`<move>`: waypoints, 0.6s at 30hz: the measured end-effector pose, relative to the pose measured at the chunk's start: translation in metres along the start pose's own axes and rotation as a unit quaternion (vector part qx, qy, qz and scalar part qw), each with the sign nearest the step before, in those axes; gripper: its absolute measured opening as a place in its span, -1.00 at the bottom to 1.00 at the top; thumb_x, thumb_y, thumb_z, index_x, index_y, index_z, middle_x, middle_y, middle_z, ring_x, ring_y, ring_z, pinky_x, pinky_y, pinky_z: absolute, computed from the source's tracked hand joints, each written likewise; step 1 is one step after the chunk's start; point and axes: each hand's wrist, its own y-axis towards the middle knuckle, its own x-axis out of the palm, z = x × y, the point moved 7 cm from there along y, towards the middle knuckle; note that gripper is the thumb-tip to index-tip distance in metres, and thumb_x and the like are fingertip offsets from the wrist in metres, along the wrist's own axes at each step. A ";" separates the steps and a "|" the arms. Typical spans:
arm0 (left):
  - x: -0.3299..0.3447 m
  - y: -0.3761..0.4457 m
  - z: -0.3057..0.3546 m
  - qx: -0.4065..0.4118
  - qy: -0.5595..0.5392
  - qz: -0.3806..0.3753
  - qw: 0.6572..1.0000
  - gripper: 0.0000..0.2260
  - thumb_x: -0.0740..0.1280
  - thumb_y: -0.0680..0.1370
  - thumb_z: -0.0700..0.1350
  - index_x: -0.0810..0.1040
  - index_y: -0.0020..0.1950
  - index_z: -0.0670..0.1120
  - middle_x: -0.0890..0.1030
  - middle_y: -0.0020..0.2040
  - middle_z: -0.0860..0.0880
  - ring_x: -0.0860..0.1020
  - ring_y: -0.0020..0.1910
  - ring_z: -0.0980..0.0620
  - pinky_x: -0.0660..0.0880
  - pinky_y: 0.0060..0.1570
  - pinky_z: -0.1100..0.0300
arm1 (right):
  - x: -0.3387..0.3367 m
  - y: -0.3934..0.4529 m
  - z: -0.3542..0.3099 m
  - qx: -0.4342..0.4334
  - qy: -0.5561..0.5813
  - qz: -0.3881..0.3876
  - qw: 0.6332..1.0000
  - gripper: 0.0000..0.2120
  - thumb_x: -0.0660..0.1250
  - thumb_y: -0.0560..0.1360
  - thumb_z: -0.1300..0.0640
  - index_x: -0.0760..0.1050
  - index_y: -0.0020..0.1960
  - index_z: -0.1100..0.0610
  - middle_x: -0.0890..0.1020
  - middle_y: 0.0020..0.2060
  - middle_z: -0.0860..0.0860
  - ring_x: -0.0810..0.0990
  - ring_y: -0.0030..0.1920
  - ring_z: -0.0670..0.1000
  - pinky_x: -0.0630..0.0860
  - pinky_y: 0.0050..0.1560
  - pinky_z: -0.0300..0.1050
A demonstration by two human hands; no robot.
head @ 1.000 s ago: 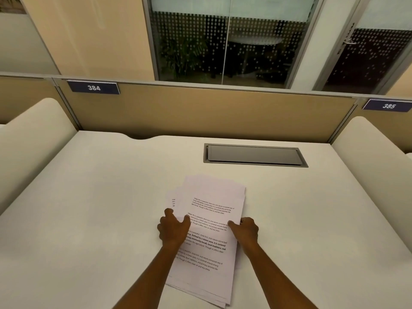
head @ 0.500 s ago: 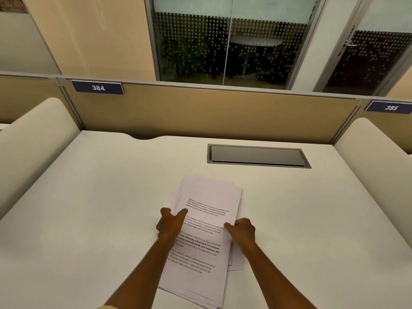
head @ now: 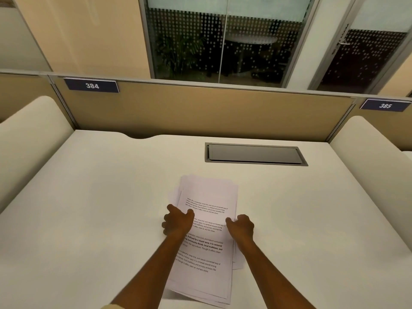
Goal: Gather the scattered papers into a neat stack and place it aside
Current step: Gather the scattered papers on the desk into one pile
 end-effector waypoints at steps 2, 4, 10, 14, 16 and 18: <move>-0.001 0.000 0.003 -0.005 -0.003 -0.007 1.000 -0.44 0.33 0.45 0.12 0.23 0.30 -0.15 0.51 0.20 -0.22 0.46 0.20 -0.26 0.48 0.19 -0.16 | 0.000 0.001 0.000 -0.001 -0.011 0.007 1.000 -0.77 0.31 0.48 0.08 0.37 -0.20 0.21 0.44 -0.38 0.00 0.43 -0.37 -0.04 0.30 -0.42 -0.22; -0.001 0.002 0.003 -0.014 -0.019 -0.014 1.000 -0.41 0.33 0.45 0.14 0.21 0.31 -0.15 0.51 0.21 -0.22 0.44 0.22 -0.25 0.46 0.21 -0.16 | -0.001 0.001 -0.001 -0.003 -0.021 0.010 1.000 -0.77 0.31 0.48 0.07 0.38 -0.21 0.21 0.42 -0.40 0.00 0.42 -0.39 -0.04 0.28 -0.44 -0.24; -0.001 0.013 -0.011 -0.057 -0.100 -0.029 0.993 -0.32 0.38 0.43 0.19 0.20 0.34 -0.18 0.47 0.29 -0.24 0.43 0.26 -0.26 0.45 0.23 -0.14 | -0.001 0.004 -0.002 0.000 -0.020 0.005 1.000 -0.71 0.31 0.47 0.05 0.34 -0.31 0.18 0.39 -0.45 -0.01 0.39 -0.43 -0.05 0.28 -0.44 -0.22; -0.012 0.023 -0.021 -0.060 -0.085 -0.017 0.994 -0.32 0.43 0.38 0.22 0.27 0.27 -0.18 0.51 0.23 -0.23 0.46 0.23 -0.26 0.43 0.25 -0.16 | 0.000 0.004 -0.003 -0.002 -0.002 0.004 1.000 -0.62 0.32 0.46 0.09 0.21 -0.41 0.12 0.30 -0.49 -0.03 0.30 -0.47 -0.04 0.24 -0.43 -0.18; -0.018 0.029 -0.025 -0.055 -0.077 -0.008 0.996 -0.31 0.46 0.34 0.22 0.32 0.24 -0.17 0.53 0.19 -0.21 0.49 0.19 -0.25 0.44 0.24 -0.17 | 0.001 0.003 -0.004 -0.008 -0.011 0.007 1.000 -0.60 0.32 0.46 0.10 0.17 -0.43 0.11 0.27 -0.50 -0.03 0.27 -0.48 -0.05 0.21 -0.45 -0.19; -0.023 0.030 -0.026 -0.050 -0.099 -0.004 0.994 -0.34 0.51 0.34 0.13 0.33 0.24 -0.19 0.53 0.14 -0.19 0.51 0.17 -0.25 0.48 0.19 -0.13 | 0.003 0.003 -0.005 -0.014 -0.025 0.007 1.000 -0.60 0.32 0.46 0.10 0.18 -0.43 0.09 0.29 -0.49 -0.04 0.27 -0.48 -0.07 0.21 -0.46 -0.21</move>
